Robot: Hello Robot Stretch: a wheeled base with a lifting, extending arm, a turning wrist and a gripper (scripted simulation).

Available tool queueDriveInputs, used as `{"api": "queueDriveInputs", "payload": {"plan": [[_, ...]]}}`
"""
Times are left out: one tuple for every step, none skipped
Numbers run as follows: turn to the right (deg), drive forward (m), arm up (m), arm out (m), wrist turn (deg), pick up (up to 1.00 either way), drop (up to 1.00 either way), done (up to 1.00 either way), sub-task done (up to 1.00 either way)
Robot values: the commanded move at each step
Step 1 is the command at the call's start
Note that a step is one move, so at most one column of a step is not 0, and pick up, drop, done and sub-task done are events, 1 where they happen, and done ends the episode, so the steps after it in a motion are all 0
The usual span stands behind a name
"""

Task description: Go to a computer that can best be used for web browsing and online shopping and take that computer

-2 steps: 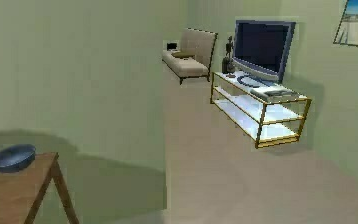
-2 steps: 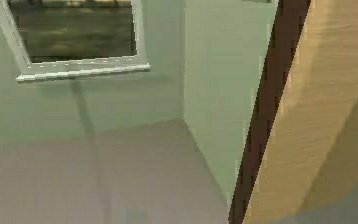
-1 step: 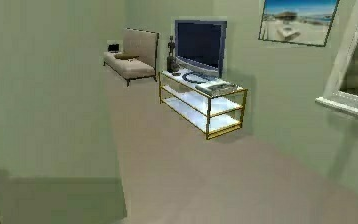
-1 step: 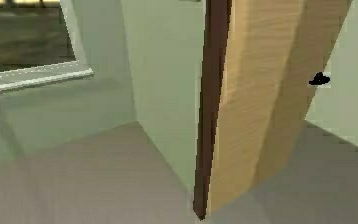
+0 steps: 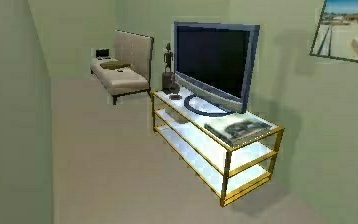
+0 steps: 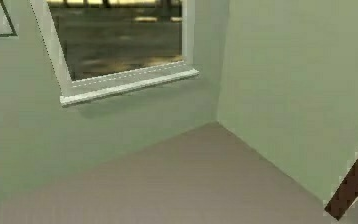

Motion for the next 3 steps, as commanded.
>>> {"api": "queueDriveInputs", "payload": {"plan": [[3.0,0.0,0.0,0.0,0.0,0.0,0.0,0.0,0.0],[45.0,0.0,0.0,0.0,0.0,0.0,0.0,0.0,0.0],[45.0,0.0,0.0,0.0,0.0,0.0,0.0,0.0,0.0]]}}
